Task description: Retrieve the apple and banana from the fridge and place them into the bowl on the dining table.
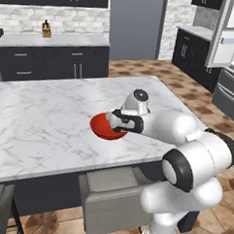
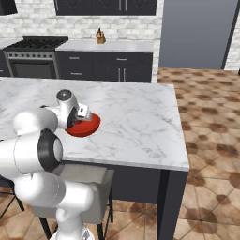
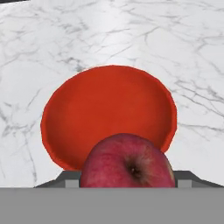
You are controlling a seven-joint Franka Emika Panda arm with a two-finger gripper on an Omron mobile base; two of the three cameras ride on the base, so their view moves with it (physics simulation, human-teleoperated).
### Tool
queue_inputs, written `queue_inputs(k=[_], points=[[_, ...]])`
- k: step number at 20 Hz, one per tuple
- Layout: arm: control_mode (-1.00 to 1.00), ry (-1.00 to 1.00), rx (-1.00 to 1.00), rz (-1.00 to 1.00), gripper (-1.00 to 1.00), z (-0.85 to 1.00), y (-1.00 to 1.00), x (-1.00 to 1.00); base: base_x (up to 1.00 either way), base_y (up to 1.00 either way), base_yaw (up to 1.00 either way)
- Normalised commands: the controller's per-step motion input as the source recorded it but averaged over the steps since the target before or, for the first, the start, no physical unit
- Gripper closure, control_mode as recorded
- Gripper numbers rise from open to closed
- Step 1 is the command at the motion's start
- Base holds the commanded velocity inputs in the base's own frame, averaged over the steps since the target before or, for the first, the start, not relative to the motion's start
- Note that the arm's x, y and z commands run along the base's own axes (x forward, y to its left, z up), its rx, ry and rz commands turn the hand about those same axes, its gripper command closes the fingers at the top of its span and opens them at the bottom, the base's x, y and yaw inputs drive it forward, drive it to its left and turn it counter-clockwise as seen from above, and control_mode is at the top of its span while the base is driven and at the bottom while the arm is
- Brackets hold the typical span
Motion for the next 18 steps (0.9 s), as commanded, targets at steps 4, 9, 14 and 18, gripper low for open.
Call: queue_inputs(k=[4, 9, 14, 18], points=[[-1.00, 0.04, 0.00, -0.09, 1.00, -0.14, 0.07, 0.48, 0.00, 0.00, 0.00], [-1.00, 0.09, 0.00, -0.08, 1.00, -0.07, 0.14, 0.48, 0.00, 0.00, 0.00], [-1.00, 0.12, 0.00, -0.06, 1.00, -0.24, 0.19, 0.41, 0.00, 0.00, 0.00], [-1.00, 0.11, 0.00, -0.06, 1.00, -0.40, 0.09, 0.30, 0.00, 0.00, 0.00]])
